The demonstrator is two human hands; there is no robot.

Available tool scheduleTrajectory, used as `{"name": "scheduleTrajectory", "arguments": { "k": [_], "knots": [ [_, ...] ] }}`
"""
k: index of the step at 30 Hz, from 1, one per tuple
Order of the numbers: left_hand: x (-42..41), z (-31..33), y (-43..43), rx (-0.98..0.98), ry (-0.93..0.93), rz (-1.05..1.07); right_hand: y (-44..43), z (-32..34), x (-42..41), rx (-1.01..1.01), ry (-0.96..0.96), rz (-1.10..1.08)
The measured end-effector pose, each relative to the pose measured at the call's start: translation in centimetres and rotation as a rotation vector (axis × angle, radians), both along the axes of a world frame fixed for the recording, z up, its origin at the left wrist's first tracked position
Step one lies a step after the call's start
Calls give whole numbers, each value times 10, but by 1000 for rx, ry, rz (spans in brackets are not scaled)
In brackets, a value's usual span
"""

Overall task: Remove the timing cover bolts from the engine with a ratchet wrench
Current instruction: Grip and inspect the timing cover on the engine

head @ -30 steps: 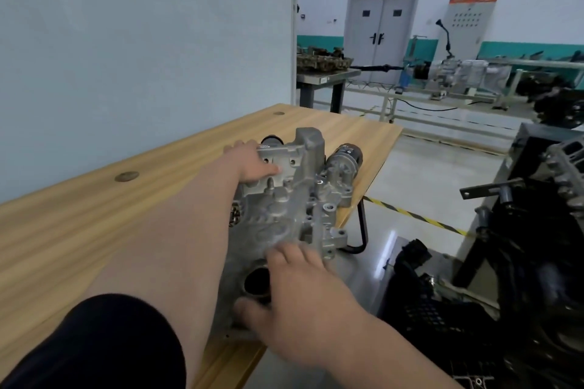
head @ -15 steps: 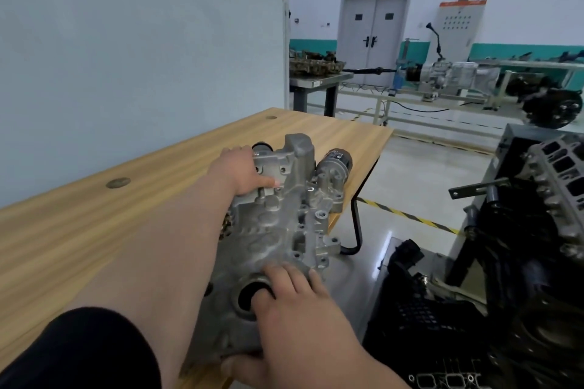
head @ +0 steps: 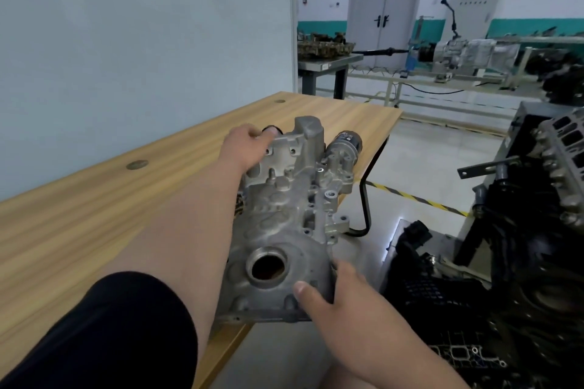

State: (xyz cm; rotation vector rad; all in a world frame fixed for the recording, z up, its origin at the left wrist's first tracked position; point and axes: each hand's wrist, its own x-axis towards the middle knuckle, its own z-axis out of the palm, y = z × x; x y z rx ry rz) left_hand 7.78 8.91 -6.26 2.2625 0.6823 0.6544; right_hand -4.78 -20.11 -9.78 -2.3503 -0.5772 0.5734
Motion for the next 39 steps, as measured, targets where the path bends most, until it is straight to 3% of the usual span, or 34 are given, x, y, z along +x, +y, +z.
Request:
{"name": "scheduleTrajectory", "arguments": {
  "k": [2,5,8,12,16,22,25,29,31,33,34,37,39],
  "knots": [
    [-13,-2,15,-101,-109,132,5,-3,-1,5,-28,-31],
    [-40,-13,35,117,212,199,12,-6,-2,-5,-93,-49],
    [-56,-24,38,302,465,62,17,-8,-2,-12,-162,-40],
    [-66,-35,38,409,674,-81,20,-10,1,-15,-193,-40],
    [-66,-35,41,500,722,-127,20,-12,3,11,-188,-37],
    [-68,-35,42,485,660,-128,20,-13,2,-4,-211,-44],
    [-70,-30,44,253,404,-23,20,-14,3,-3,-222,-43],
    [-72,-19,40,-576,-77,136,19,-14,3,-1,-220,-37],
    [-72,-18,38,-716,-114,160,19,-14,3,1,-218,-39],
    [-72,-20,33,-656,-22,136,19,-14,2,4,-216,-40],
    [-71,-21,31,-537,91,122,20,-14,2,4,-216,-40],
    [-64,-28,32,99,560,97,20,-14,2,7,-222,-42],
    [-61,-31,29,332,712,82,20,-13,1,8,-219,-43]
  ]
}}
